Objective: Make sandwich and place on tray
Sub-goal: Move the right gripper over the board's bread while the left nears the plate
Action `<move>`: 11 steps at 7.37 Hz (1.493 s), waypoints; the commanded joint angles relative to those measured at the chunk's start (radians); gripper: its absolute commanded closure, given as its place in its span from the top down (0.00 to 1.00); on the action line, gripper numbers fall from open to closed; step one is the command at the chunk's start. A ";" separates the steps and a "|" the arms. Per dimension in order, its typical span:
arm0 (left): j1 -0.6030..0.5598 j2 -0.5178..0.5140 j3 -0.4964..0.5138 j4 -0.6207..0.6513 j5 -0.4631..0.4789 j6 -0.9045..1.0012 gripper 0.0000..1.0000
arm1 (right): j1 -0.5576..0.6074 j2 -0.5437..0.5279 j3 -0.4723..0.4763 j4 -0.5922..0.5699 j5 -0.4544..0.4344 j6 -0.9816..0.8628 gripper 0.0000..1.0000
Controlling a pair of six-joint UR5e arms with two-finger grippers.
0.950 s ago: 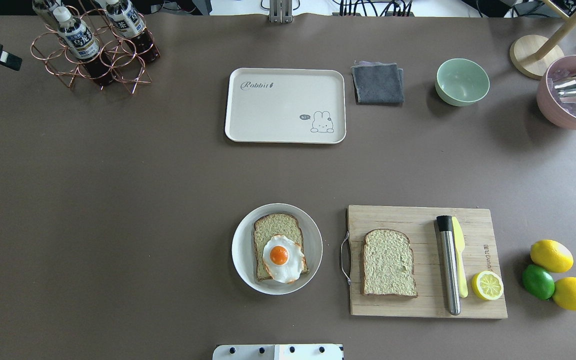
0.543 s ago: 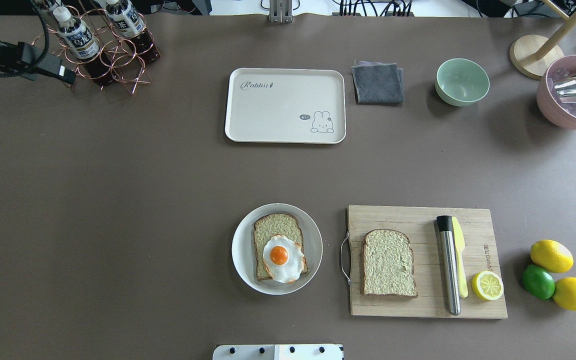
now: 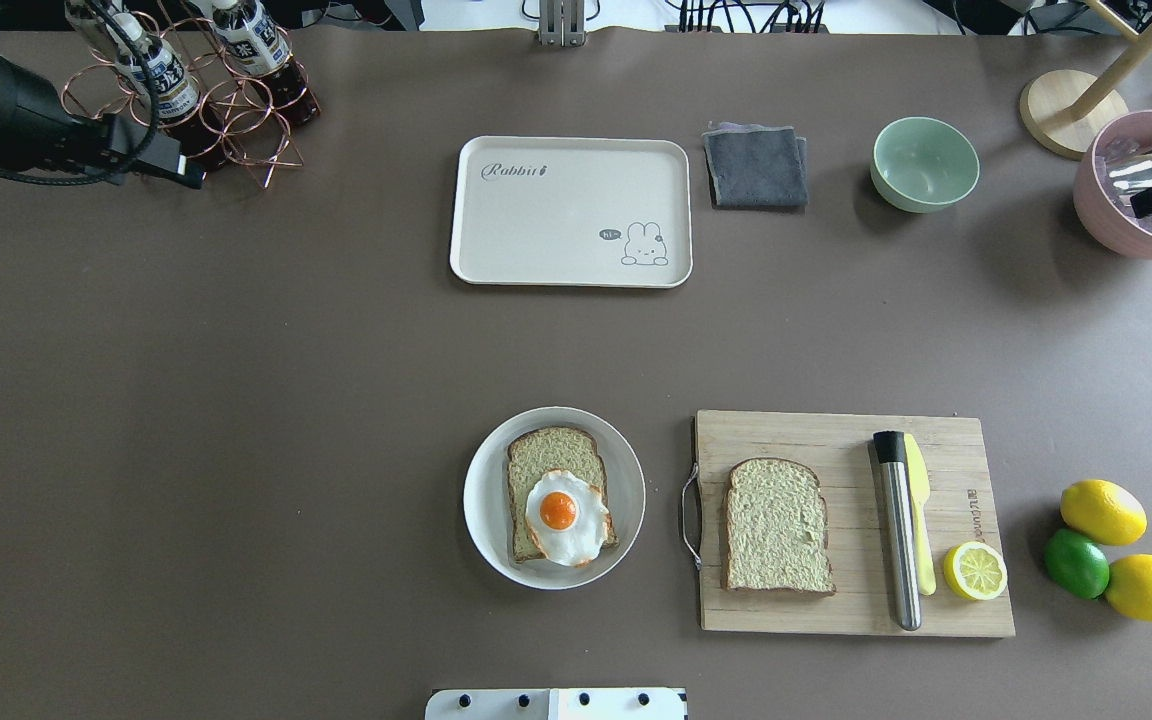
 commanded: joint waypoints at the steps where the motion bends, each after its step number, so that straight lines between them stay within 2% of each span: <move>1: 0.070 -0.014 -0.002 -0.014 0.090 -0.066 0.98 | -0.175 -0.017 -0.003 0.317 -0.108 0.414 1.00; 2: 0.084 -0.016 -0.002 -0.011 0.100 -0.063 0.98 | -0.251 -0.020 -0.001 0.367 -0.160 0.438 1.00; 3: 0.110 -0.019 0.004 -0.011 0.104 -0.064 0.98 | -0.297 -0.020 0.005 0.369 -0.187 0.454 1.00; 4: 0.139 -0.011 0.003 -0.011 0.186 -0.063 0.98 | -0.331 -0.014 0.016 0.371 -0.194 0.499 1.00; 5: 0.164 -0.013 0.004 -0.011 0.213 -0.063 0.98 | -0.383 -0.014 0.038 0.371 -0.239 0.541 1.00; 8: 0.169 -0.014 0.007 -0.012 0.213 -0.064 0.98 | -0.565 -0.013 0.072 0.371 -0.389 0.642 1.00; 10: 0.170 -0.016 0.009 -0.012 0.213 -0.063 0.98 | -0.674 -0.025 0.072 0.371 -0.484 0.642 1.00; 11: 0.170 -0.017 0.010 -0.012 0.213 -0.061 0.98 | -0.702 -0.025 0.072 0.371 -0.486 0.641 1.00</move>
